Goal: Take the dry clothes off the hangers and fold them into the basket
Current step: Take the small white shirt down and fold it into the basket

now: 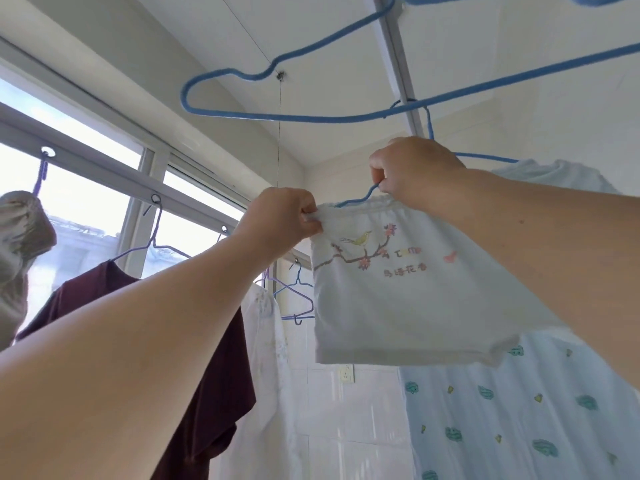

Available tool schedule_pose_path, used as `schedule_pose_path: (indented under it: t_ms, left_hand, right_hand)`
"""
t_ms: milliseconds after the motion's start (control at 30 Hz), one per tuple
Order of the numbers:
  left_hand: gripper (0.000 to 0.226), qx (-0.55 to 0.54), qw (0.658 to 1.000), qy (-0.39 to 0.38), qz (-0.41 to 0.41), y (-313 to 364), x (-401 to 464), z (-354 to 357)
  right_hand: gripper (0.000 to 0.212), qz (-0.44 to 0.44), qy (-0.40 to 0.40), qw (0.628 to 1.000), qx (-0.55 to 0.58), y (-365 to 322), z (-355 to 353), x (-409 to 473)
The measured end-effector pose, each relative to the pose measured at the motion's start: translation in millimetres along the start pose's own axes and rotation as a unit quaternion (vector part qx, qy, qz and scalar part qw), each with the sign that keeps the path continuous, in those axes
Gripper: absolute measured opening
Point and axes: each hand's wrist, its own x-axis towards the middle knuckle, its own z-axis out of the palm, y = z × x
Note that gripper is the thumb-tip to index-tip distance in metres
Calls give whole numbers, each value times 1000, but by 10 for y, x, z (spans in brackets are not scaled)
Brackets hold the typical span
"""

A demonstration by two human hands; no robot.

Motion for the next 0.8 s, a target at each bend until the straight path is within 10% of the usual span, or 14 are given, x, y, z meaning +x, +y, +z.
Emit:
schedule_pose_path:
  t_ms: [800]
  left_hand:
    - [13, -281, 895, -323, -121, 217, -646, 89]
  right_hand:
    - [30, -85, 103, 979, 154, -463, 394, -904]
